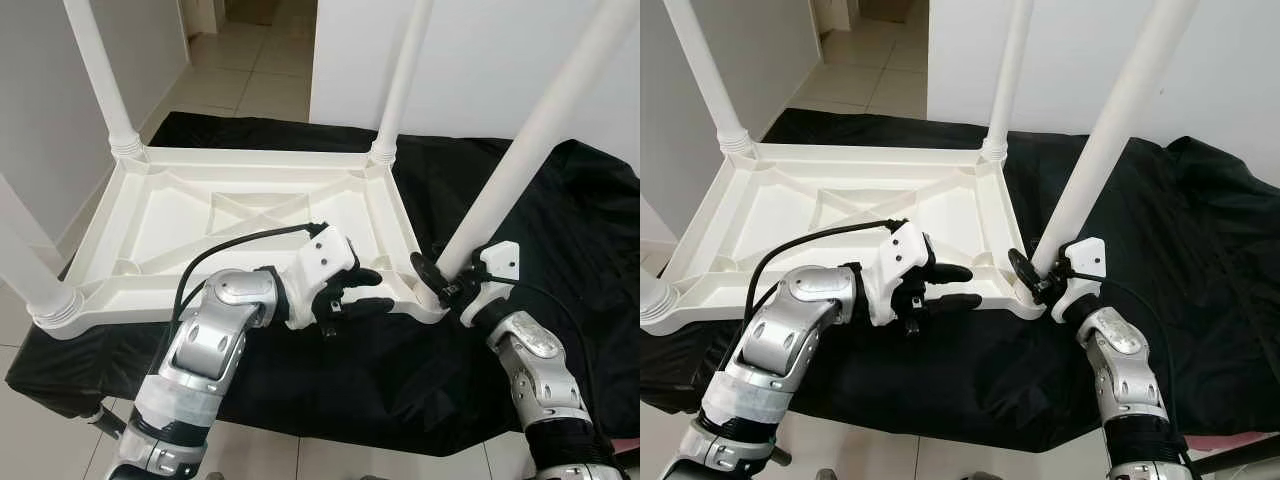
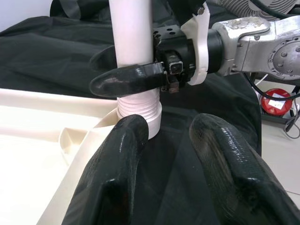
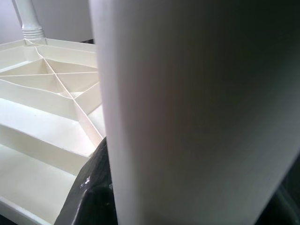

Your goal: Building children table

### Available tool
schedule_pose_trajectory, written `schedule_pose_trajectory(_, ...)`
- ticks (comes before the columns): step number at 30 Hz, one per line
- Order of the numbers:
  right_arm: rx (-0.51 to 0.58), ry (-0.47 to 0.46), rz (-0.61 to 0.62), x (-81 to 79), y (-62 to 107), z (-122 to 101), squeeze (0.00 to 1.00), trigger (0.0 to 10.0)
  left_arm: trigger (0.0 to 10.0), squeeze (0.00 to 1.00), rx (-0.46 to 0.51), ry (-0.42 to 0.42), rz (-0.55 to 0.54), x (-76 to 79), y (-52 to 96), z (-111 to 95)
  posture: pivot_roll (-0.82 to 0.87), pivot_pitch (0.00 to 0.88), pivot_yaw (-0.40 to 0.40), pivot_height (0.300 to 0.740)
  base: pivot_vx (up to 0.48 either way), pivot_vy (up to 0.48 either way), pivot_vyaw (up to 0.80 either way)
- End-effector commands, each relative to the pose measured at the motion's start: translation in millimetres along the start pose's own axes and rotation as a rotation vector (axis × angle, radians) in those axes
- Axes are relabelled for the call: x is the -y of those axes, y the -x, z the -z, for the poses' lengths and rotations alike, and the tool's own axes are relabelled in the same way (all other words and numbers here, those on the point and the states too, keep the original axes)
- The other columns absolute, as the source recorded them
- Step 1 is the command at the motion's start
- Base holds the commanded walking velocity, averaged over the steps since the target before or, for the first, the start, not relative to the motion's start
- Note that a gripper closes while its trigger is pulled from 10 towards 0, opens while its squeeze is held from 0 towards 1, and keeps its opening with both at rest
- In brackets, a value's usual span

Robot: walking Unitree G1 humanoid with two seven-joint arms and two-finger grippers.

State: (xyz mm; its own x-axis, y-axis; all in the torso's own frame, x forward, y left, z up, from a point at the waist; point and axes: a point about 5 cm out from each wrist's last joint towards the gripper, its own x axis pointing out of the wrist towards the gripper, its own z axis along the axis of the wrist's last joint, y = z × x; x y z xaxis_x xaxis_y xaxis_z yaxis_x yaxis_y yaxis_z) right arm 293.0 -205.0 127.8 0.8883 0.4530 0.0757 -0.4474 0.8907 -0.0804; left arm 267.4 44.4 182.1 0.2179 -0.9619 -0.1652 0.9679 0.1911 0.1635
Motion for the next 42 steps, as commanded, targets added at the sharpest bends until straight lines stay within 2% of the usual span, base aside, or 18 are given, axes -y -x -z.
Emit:
schedule_pose_trajectory(1,-0.027,0.005,0.006,5.8,3.8,4.2,0.0,5.6,10.0,0.0,-0.009,-0.006,-0.065,0.2,-1.4,-0.1,-0.05,0.0,-0.034,0.74,0.0,0.0,0.0)
schedule_pose_trajectory(2,-0.028,-0.008,0.019,6.3,4.1,4.1,0.0,10.0,10.0,0.0,-0.01,-0.006,-0.062,0.9,-1.9,-0.1,-0.05,0.0,-0.032,0.74,0.0,0.0,0.0)
schedule_pose_trajectory(6,-0.019,-0.056,0.075,-0.1,1.6,0.8,0.0,10.0,10.0,0.0,-0.016,-0.004,-0.061,1.7,-3.0,1.2,-0.06,0.0,-0.032,0.74,0.0,0.0,0.0)
schedule_pose_trajectory(13,-0.048,-0.053,0.117,-4.0,-0.5,4.5,0.0,10.0,10.0,0.0,-0.019,-0.003,-0.063,2.2,-3.0,1.6,-0.06,0.0,-0.033,0.74,0.0,0.0,0.0)
schedule_pose_trajectory(16,-0.066,-0.048,0.171,-8.9,-2.0,5.6,0.0,10.0,10.0,0.0,-0.02,-0.001,-0.065,3.0,-2.8,1.7,-0.06,0.0,-0.036,0.74,0.0,0.0,0.0)
schedule_pose_trajectory(17,-0.076,-0.065,0.256,-11.8,-3.1,6.5,0.0,10.0,10.0,0.0,-0.021,0.0,-0.067,3.1,-2.6,1.8,-0.06,0.0,-0.041,0.74,0.0,0.0,0.0)
schedule_pose_trajectory(22,-0.082,-0.08,0.314,-13.4,-3.5,7.0,0.0,10.0,10.0,0.0,-0.021,0.0,-0.068,3.1,-2.5,1.9,-0.06,0.0,-0.041,0.74,0.0,0.0,0.0)
schedule_pose_trajectory(23,-0.086,-0.085,0.443,-19.6,-4.0,6.9,0.0,10.0,10.0,0.0,-0.026,-0.001,-0.076,2.1,-2.0,2.4,-0.06,0.0,-0.048,0.74,0.0,0.0,0.0)
schedule_pose_trajectory(24,-0.086,-0.085,0.443,-19.6,-4.0,6.9,0.0,10.0,10.0,0.0,-0.026,-0.001,-0.076,2.1,-2.0,2.4,-0.06,0.0,-0.048,0.74,0.0,0.0,0.0)
schedule_pose_trajectory(25,-0.087,-0.097,0.552,-26.6,-3.8,6.4,0.0,10.0,10.0,0.0,-0.028,-0.001,-0.081,1.5,-1.5,2.7,-0.05,0.0,-0.052,0.74,0.0,0.0,0.0)
schedule_pose_trajectory(26,-0.087,-0.097,0.552,-26.6,-3.8,6.4,0.0,10.0,10.0,0.0,-0.028,-0.001,-0.081,1.5,-1.5,2.7,-0.05,0.0,-0.052,0.74,0.0,0.0,0.0)
schedule_pose_trajectory(28,-0.072,-0.133,0.716,-41.5,-3.4,3.5,0.0,10.0,10.0,0.0,-0.03,-0.001,-0.091,0.8,-1.0,2.5,-0.05,0.0,-0.056,0.74,0.0,0.0,0.0)
schedule_pose_trajectory(32,-0.05,-0.168,0.753,-46.7,-4.2,0.6,0.0,10.0,10.0,0.0,-0.03,-0.001,-0.093,0.8,-0.4,2.3,-0.05,0.0,-0.054,0.74,0.0,0.0,0.0)
schedule_pose_trajectory(36,-0.042,-0.189,0.765,-45.2,-2.9,-1.6,0.0,10.0,10.0,0.0,-0.032,0.001,-0.097,-0.3,0.0,2.3,-0.05,0.0,-0.056,0.74,0.0,0.0,0.0)
schedule_pose_trajectory(42,-0.027,-0.184,0.756,-49.5,-5.7,-7.0,0.0,10.0,10.0,0.0,-0.03,0.002,-0.098,-0.7,0.0,1.7,-0.05,0.0,-0.055,0.74,0.0,0.0,0.0)
